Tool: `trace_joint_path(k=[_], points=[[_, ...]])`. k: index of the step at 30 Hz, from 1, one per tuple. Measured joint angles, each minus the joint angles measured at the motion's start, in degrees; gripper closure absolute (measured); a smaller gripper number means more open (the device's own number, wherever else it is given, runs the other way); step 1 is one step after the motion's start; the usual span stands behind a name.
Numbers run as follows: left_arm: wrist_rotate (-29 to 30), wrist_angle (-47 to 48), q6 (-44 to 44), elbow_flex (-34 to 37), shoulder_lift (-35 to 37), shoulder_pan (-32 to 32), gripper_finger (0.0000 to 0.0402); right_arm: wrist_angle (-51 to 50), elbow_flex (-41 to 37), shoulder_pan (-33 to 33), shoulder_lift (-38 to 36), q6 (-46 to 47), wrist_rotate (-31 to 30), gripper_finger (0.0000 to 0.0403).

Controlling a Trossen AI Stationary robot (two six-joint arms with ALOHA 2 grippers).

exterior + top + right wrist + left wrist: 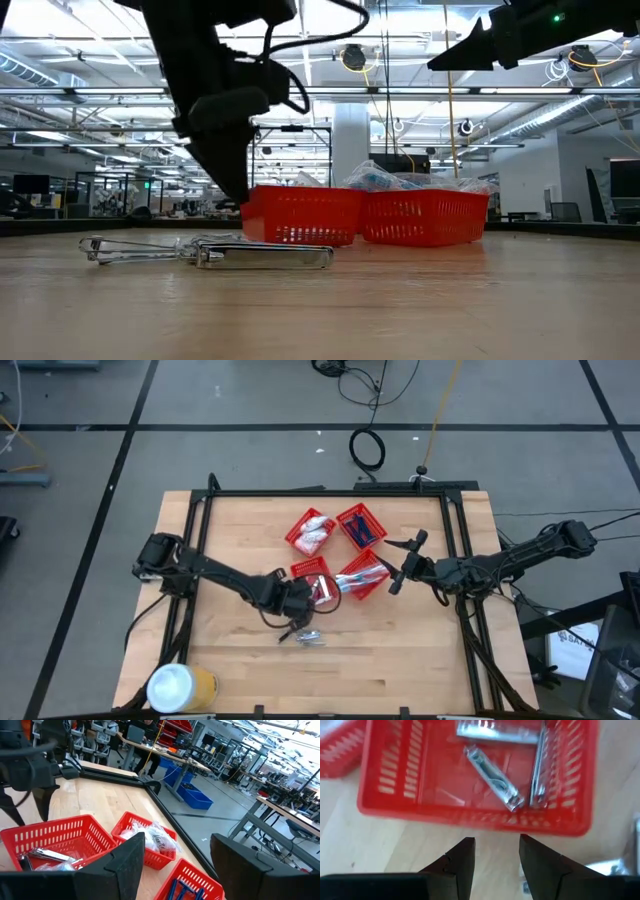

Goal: Pick & Place Travel size toiletries
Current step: Put the silver nail cutter into the bottom left red bin

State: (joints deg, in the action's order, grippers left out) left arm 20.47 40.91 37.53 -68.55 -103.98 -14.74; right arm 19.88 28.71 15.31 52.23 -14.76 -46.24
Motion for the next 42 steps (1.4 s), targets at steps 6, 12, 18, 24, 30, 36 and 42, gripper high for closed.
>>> trace_joint_path(k=[6, 12, 18, 24, 30, 36, 42], points=[[-5.42, 6.89, -0.70, 0.00, 0.00, -1.71, 0.0250, -0.02, 0.00, 0.00, 0.00, -0.01, 0.00, 0.0190], [-7.11, 3.00, -9.96, 0.00, 0.02, -5.31, 0.0250, -0.02, 0.00, 0.00, 0.00, -0.05, 0.00, 0.0190], [-10.17, -7.59, -23.17, 2.33, 0.07, -6.00, 0.0250, -0.04, 0.00, 0.00, 0.00, -0.05, 0.00, 0.0190], [-11.88, -12.14, -25.32, 6.82, 0.07, -4.52, 0.0250, -0.04, 0.00, 0.00, 0.00, 0.06, 0.00, 0.0190], [-16.11, -20.27, -26.67, 11.29, 0.07, -2.94, 0.0250, -0.02, 0.00, 0.00, 0.00, 0.06, 0.00, 0.0190], [-18.95, -27.28, -26.36, 15.37, 0.44, -1.71, 0.0250, -0.04, 0.00, 0.00, 0.00, 0.10, 0.00, 0.0190], [-18.78, -28.57, -26.06, 16.07, 0.33, -1.84, 0.0259, -0.04, 0.00, 0.00, 0.00, 0.07, 0.00, 0.0190]])
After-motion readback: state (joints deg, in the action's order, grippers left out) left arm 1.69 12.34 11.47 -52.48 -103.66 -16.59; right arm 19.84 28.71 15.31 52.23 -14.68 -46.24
